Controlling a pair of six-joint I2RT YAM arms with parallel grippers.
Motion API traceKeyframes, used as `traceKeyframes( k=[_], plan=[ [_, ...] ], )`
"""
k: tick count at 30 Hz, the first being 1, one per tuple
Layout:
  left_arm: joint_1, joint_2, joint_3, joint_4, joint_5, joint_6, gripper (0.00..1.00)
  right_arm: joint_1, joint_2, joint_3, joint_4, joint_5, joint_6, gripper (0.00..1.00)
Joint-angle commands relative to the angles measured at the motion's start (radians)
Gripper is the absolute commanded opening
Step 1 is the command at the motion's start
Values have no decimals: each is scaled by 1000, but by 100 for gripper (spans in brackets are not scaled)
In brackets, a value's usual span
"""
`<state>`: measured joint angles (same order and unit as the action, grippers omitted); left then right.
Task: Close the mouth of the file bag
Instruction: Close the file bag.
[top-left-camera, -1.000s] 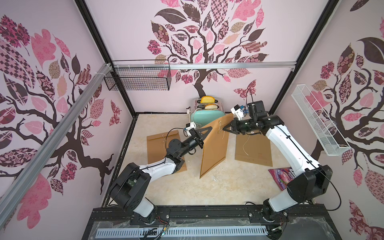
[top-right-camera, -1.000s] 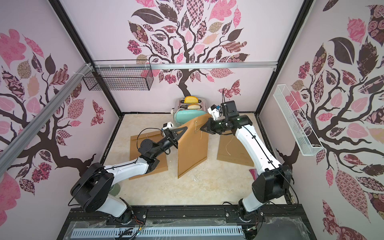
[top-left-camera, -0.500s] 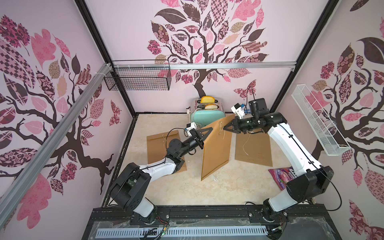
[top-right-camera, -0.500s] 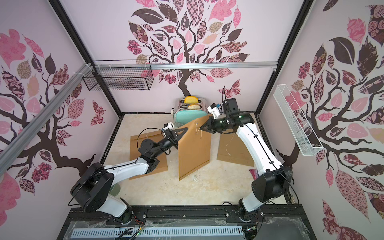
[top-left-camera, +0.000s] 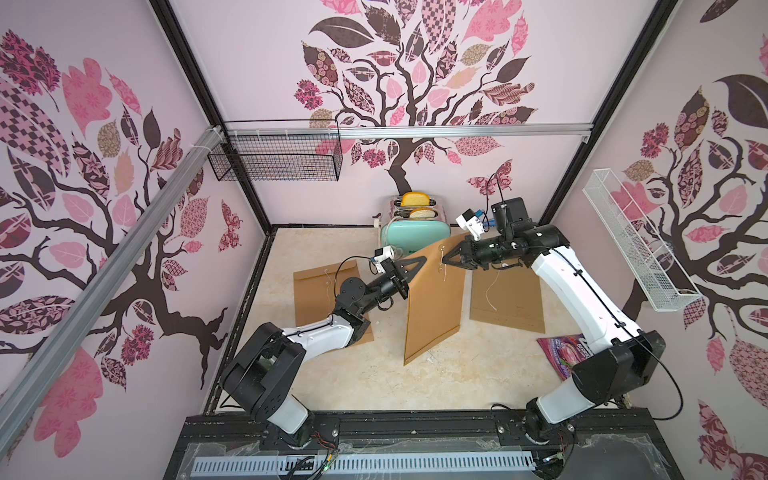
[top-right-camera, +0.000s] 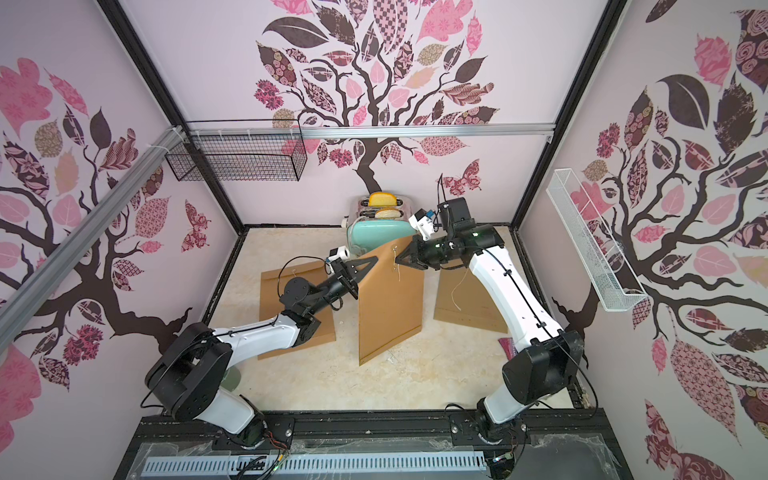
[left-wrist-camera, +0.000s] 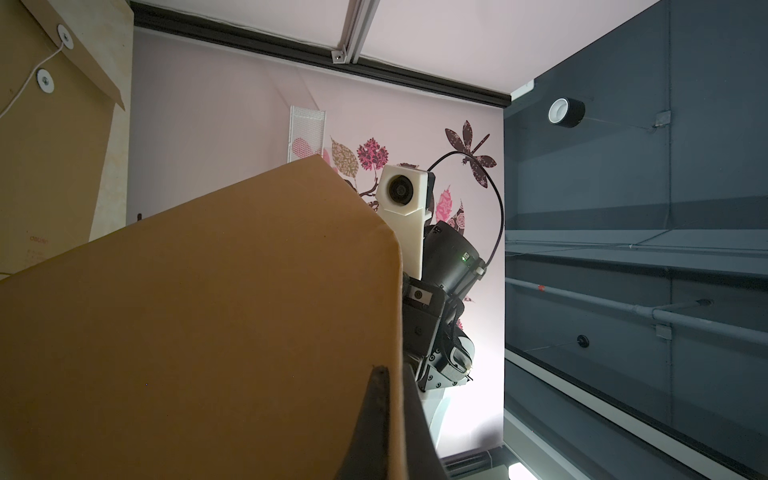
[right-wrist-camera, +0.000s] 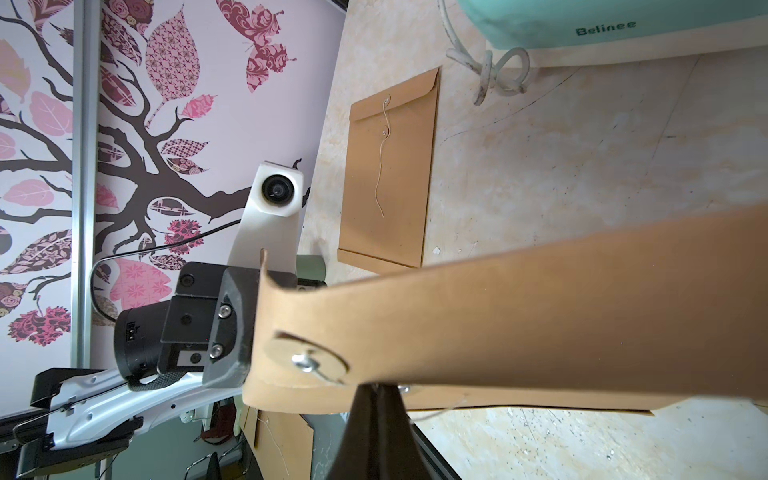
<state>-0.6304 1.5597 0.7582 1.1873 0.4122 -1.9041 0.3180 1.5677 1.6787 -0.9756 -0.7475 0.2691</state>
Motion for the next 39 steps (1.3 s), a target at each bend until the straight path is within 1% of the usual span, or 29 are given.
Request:
traceKeyframes(
  k=[1, 10, 14, 17, 20, 30, 34, 39],
  plan=[
    [-12, 11, 25, 38, 17, 7, 0, 9, 10, 33, -17, -15, -8, 0],
    [-13, 23, 32, 53, 11, -1, 0, 21, -32, -51, 32, -11, 18, 0],
    [-12, 16, 22, 55, 2, 0, 0, -3, -34, -64, 30, -3, 50, 0],
    [-13, 14, 21, 55, 0, 2, 0, -21, -64, -122, 95, -4, 99, 0],
    [-12, 14, 23, 55, 0, 2, 0, -22, -70, -132, 110, -31, 105, 0],
    [-20, 26, 27, 51, 2, 7, 0, 4, -101, -150, 155, -61, 126, 0],
    [-22, 34, 26, 58, -7, 2, 0, 32, -115, -153, 152, -50, 134, 0],
    [-22, 39, 48, 60, -11, -1, 0, 51, -114, -207, 166, -45, 136, 0]
  ],
)
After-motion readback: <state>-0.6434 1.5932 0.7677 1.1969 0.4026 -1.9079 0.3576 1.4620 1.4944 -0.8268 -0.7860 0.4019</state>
